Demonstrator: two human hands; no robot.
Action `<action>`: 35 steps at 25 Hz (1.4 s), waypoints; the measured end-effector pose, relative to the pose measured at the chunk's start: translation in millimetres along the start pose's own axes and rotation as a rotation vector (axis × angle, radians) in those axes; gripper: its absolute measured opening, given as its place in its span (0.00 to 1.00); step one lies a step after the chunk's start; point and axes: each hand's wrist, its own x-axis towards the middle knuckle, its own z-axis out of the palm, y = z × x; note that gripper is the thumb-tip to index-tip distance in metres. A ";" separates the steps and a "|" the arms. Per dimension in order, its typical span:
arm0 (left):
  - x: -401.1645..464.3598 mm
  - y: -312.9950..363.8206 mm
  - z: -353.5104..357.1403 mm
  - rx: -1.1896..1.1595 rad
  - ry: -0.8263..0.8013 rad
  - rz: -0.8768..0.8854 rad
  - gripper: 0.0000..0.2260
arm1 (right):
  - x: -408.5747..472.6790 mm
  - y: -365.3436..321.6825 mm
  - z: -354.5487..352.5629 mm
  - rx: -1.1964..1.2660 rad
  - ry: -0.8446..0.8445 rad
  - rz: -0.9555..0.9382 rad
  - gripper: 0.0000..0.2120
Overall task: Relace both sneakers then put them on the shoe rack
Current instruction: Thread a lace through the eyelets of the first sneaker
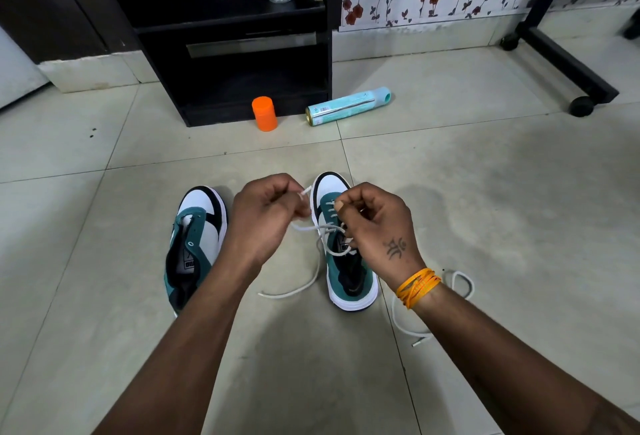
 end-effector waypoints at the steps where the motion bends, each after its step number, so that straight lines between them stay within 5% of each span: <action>1: -1.5 -0.7 1.8 -0.010 0.031 -0.009 0.10 | 1.3 5.3 -1.8 -0.015 0.016 0.029 0.07; 5: -0.5 -19.8 6.0 0.752 0.177 0.148 0.05 | 6.0 28.2 -12.3 -0.182 0.139 0.090 0.06; 7: 1.1 -25.2 9.3 0.927 0.184 0.161 0.06 | 5.2 38.5 -18.3 -0.310 0.144 0.110 0.05; 15: -9.1 -42.5 72.7 0.519 0.126 0.268 0.04 | -4.2 68.4 -6.6 -0.601 -0.005 -0.059 0.09; 20: -15.9 -69.6 82.0 0.725 0.200 0.439 0.05 | -12.0 68.5 -5.7 -0.657 0.011 -0.176 0.04; 25: -4.2 -81.9 75.4 0.771 0.039 0.659 0.04 | -12.6 74.5 -5.7 -0.605 0.046 -0.165 0.01; 31: -4.7 -91.6 84.1 0.473 0.228 0.375 0.02 | -12.1 77.0 -0.4 -0.545 0.062 -0.177 0.03; 35: -7.0 -86.3 90.0 0.483 0.256 0.298 0.04 | -12.1 78.8 -1.0 -0.535 0.063 -0.186 0.03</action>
